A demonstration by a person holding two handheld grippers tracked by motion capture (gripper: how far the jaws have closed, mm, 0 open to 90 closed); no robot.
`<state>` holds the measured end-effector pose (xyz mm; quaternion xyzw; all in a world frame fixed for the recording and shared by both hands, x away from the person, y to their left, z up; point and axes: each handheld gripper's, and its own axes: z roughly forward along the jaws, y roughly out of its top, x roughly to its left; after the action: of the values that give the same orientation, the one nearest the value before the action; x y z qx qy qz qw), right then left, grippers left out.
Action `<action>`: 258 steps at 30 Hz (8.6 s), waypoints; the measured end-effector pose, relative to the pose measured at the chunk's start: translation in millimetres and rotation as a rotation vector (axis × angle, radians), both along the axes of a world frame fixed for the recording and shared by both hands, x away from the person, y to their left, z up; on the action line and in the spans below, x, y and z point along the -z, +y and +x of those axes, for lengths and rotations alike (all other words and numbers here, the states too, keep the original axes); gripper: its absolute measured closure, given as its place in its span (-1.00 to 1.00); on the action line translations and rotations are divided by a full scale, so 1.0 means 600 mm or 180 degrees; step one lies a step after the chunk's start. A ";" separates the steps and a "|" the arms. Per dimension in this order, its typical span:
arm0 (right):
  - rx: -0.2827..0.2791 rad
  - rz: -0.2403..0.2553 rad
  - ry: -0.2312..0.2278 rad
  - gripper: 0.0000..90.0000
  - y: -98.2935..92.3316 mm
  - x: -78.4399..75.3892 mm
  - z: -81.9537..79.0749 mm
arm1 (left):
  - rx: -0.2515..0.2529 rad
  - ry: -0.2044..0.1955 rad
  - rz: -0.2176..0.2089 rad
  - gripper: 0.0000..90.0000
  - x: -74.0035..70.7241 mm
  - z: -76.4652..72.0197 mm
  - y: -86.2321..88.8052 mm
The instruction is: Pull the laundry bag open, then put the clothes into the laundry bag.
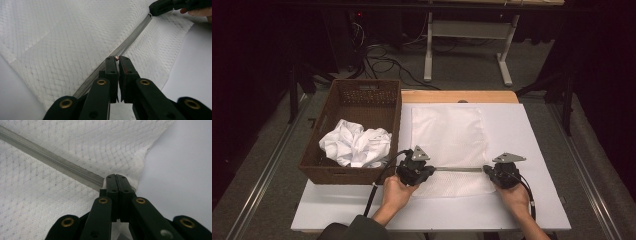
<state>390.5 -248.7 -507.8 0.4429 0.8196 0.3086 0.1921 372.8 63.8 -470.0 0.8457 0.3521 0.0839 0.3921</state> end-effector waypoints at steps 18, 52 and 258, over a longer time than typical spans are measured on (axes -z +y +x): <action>0.0005 -0.0010 0.0002 1.00 0.001 0.000 0.000 | -0.0126 -0.0069 0.0164 0.91 -0.010 -0.007 0.027; 0.0016 -0.0009 -0.0026 1.00 0.001 0.001 -0.002 | -0.0346 -0.0084 0.0558 0.91 0.028 -0.030 0.047; -0.1069 -0.0108 0.0034 0.99 0.165 -0.105 0.071 | -0.0255 -0.0138 0.0404 0.79 0.046 -0.031 -0.020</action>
<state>433.0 -149.9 -444.7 0.2980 0.8881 0.3203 0.1409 354.1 51.9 -497.3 0.8521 0.3710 0.1400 0.3416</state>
